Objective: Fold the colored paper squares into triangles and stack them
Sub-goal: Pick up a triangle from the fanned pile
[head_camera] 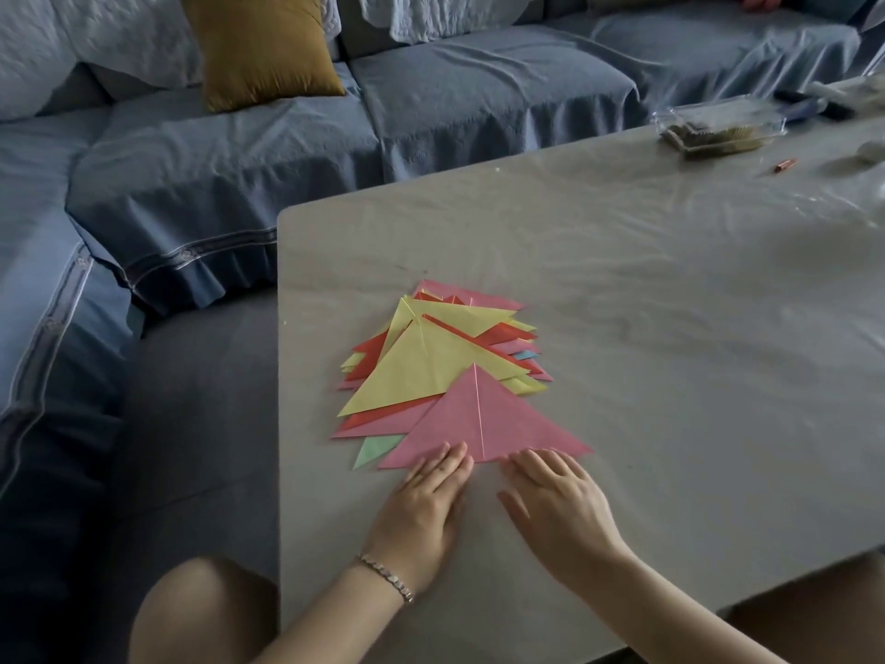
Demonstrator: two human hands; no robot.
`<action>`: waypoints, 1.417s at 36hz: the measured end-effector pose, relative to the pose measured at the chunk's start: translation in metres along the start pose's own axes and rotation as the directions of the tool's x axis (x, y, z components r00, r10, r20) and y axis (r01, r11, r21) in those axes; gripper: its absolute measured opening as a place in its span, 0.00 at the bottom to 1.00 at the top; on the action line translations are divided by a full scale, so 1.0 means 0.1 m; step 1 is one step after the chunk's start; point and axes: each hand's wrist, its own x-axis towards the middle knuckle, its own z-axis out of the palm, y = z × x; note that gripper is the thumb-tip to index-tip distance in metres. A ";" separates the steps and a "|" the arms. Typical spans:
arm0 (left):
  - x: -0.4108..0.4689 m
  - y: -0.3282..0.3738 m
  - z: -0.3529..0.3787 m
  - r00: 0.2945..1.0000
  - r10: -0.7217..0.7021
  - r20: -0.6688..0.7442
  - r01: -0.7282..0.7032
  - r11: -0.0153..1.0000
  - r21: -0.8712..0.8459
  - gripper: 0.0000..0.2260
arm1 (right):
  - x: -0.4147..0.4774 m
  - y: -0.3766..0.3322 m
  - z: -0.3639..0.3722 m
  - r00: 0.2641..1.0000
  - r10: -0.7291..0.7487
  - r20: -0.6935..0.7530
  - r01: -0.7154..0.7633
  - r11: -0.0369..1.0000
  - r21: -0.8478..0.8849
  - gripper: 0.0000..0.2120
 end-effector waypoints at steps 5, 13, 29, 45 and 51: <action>-0.12 -0.11 -0.07 0.998 -0.054 0.011 0.055 0.998 -0.037 0.19 | -0.07 0.19 -0.10 0.999 0.039 -0.017 -0.040 0.998 -0.042 0.21; -0.24 -0.27 -0.14 0.991 -0.134 0.010 0.134 0.987 -0.089 0.20 | -0.28 0.54 -0.26 0.988 0.152 -0.023 -0.153 0.985 -0.081 0.19; -0.08 -0.18 -0.34 0.939 -0.312 -0.148 0.324 0.943 0.072 0.14 | 0.13 0.47 -0.48 0.892 0.337 0.301 -0.336 0.940 -0.057 0.13; 0.57 -0.19 -0.46 0.782 -0.577 0.237 0.598 0.801 -0.021 0.25 | 0.50 0.41 -0.31 0.775 0.445 0.448 -0.538 0.837 0.100 0.06; 0.42 -0.11 -0.49 0.834 -0.552 0.028 0.535 0.794 -0.290 0.03 | 0.33 0.38 -0.38 0.851 0.385 0.358 -0.516 0.739 0.432 0.07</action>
